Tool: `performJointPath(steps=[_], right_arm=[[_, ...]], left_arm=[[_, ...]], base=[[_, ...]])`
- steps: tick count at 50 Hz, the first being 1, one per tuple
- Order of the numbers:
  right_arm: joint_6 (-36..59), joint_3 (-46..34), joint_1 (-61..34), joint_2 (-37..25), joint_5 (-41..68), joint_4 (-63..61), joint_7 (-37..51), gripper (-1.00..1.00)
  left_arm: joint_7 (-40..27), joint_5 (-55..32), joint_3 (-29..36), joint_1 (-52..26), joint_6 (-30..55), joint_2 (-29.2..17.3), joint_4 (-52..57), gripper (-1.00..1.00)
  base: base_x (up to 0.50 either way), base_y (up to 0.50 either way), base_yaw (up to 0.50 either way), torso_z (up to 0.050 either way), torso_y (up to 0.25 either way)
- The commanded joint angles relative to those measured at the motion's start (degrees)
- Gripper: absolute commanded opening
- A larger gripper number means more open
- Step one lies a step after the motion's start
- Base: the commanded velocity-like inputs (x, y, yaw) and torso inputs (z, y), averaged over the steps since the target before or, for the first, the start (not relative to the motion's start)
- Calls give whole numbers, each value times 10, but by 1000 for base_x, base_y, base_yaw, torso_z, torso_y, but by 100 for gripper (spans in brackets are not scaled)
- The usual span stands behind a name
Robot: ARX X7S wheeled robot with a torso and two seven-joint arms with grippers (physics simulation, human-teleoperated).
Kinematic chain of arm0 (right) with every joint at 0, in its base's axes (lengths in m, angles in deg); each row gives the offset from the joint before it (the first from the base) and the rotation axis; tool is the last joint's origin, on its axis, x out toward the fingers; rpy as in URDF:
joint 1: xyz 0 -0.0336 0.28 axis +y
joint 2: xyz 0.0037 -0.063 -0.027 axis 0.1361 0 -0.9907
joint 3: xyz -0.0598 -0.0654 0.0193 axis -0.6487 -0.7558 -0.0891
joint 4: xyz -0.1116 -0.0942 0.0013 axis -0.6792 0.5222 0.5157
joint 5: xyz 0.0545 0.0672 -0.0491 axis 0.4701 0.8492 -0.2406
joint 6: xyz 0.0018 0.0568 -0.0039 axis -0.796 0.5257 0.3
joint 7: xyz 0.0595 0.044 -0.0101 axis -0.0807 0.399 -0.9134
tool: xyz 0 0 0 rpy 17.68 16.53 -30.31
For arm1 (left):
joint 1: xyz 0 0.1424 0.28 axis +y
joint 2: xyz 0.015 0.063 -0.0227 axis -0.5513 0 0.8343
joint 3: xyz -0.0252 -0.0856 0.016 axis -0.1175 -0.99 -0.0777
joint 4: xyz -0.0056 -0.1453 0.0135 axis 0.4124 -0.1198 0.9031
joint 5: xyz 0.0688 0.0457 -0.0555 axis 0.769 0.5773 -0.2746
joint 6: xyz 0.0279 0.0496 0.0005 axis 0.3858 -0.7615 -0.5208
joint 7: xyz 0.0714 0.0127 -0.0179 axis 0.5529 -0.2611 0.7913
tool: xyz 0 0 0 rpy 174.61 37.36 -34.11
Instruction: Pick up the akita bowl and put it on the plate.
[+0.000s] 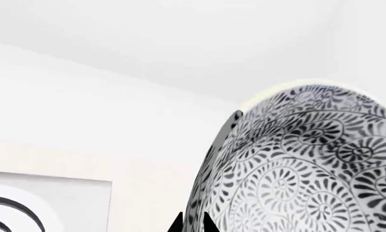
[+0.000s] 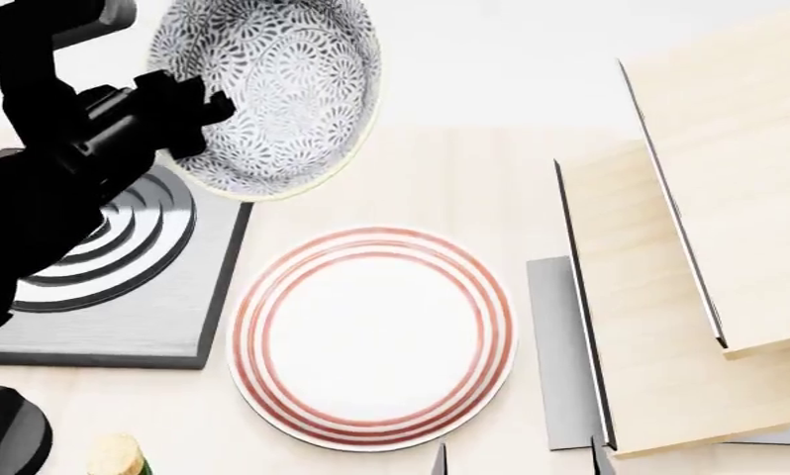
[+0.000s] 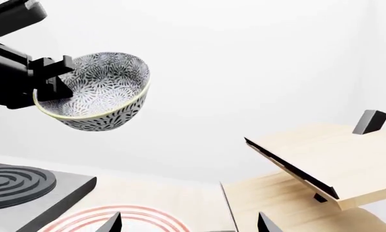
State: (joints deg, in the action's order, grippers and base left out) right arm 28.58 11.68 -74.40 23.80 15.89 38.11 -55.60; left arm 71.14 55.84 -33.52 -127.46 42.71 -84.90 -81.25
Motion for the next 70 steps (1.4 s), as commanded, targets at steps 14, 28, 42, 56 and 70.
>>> performJointPath(steps=[14,28,42,56,70], right_arm=[[-1,-5,-2,0,-2,4,2,100],[-2,-6,-3,-1,1,7,3,100],[0,-8,-4,-2,0,5,5,100],[-2,-14,-4,-2,-3,8,5,100],[-2,-17,-7,-2,-1,14,5,100]], left_arm=[[12,-39,39,19,52,-5,96,-100],[30,-35,90,29,59,-11,115,-100],[48,-52,115,37,89,-17,134,-100],[43,-48,152,1,148,-10,68,-100],[34,-78,159,-10,241,-16,91,-100]], base=[[0,0,0,0,-61],[0,0,0,0,-59],[0,0,0,0,-5],[0,0,0,0,0],[0,0,0,0,0]])
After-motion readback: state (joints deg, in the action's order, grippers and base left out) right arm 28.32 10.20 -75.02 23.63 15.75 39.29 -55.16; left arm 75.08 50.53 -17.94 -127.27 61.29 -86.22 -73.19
